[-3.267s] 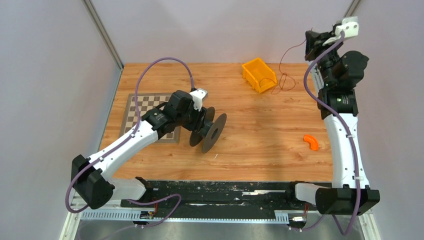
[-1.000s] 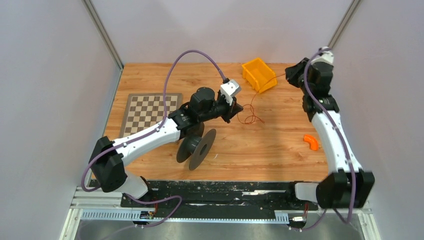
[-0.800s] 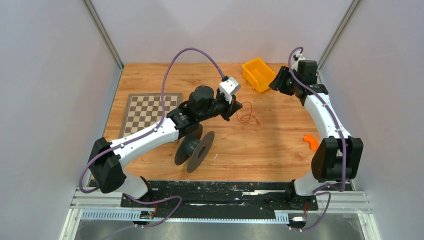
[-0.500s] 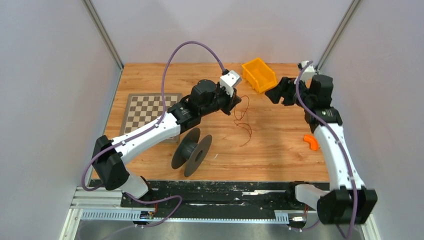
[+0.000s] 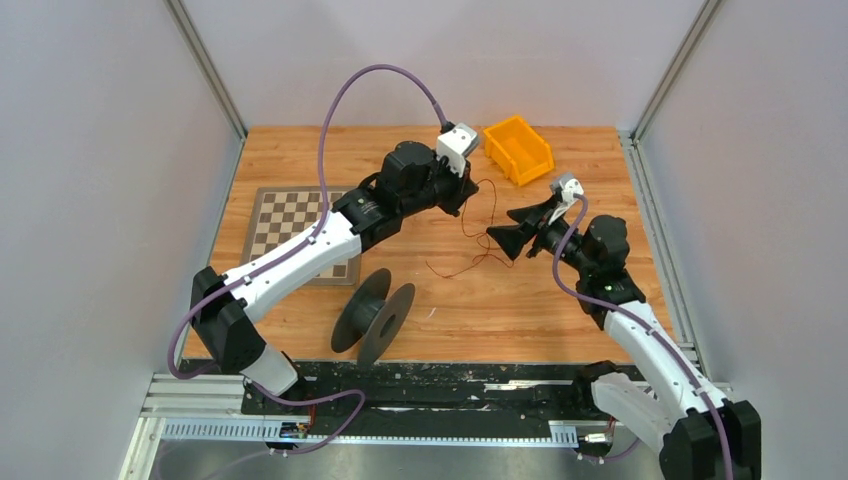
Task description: Wrap the cables
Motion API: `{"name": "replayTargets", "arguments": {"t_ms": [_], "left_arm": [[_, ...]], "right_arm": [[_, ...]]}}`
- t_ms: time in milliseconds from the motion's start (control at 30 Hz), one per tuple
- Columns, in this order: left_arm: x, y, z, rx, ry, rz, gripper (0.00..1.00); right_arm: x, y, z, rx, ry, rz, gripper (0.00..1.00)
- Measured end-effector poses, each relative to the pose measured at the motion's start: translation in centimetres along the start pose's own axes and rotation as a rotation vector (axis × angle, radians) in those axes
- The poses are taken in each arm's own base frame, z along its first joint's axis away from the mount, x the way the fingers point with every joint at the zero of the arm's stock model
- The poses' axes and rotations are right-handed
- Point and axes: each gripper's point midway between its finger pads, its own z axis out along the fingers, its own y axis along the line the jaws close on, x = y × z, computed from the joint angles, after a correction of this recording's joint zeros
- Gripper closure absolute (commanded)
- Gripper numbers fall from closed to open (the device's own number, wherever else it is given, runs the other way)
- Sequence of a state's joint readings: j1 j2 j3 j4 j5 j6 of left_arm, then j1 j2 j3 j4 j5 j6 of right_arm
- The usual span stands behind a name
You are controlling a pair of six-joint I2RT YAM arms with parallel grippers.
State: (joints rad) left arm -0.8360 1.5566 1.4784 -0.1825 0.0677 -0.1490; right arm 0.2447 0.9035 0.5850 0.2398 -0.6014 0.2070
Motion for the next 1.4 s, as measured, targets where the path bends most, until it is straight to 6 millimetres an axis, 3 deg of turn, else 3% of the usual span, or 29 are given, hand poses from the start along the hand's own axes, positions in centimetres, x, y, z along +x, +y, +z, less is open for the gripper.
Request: {"name": "replayTargets", "arguments": {"t_ms": [133,333,433,500,533,600,633,767,833,933,1033,1233,1400], "left_arm": [[0.4,-0.3,-0.1,0.017,0.015,-0.007,1.00],[0.7,-0.3,-0.3,0.046,0.034,-0.036,1.00],[0.5,-0.1,-0.6,0.060,0.030,-0.055,1.00],[0.2,0.3,-1.0,0.065,0.024,-0.070,1.00],[0.1,0.5,-1.2,0.067,0.021,-0.077,1.00],[-0.3,0.9,-1.7,0.063,0.014,-0.088,0.82],[-0.5,1.2,-1.9,0.058,0.010,-0.090,0.67],[-0.9,2.7,-2.9,0.032,0.001,-0.111,0.39],[-0.4,3.3,-3.6,0.022,0.000,-0.120,0.30],[0.8,3.6,-4.4,0.022,0.014,-0.129,0.27],[2.0,3.2,-4.2,0.044,0.034,-0.134,0.26],[5.1,2.2,-3.8,0.113,0.078,-0.148,0.25],[8.8,1.5,-4.0,0.162,0.117,-0.163,0.24]], "right_arm": [[-0.4,-0.3,1.6,0.012,-0.031,-0.030,0.33],[1.9,-2.5,3.8,0.082,0.024,-0.009,0.41],[2.5,-3.2,4.2,0.100,0.038,-0.004,0.80],[2.4,-3.4,4.5,0.103,0.037,-0.010,0.99],[2.3,-3.4,4.5,0.106,0.036,-0.001,1.00],[1.5,-3.3,4.7,0.107,0.037,0.008,1.00],[1.1,-3.2,4.8,0.109,0.040,0.017,1.00],[-4.1,-2.2,5.2,0.122,0.015,0.071,1.00],[-7.1,-1.0,5.0,0.103,-0.024,0.097,1.00],[-9.8,1.1,4.3,0.055,-0.066,0.153,1.00],[-10.6,2.6,3.8,0.010,-0.063,0.233,1.00],[-10.6,3.2,3.6,0.017,-0.040,0.364,1.00],[-12.8,3.8,2.9,0.022,-0.092,0.389,1.00]]}}
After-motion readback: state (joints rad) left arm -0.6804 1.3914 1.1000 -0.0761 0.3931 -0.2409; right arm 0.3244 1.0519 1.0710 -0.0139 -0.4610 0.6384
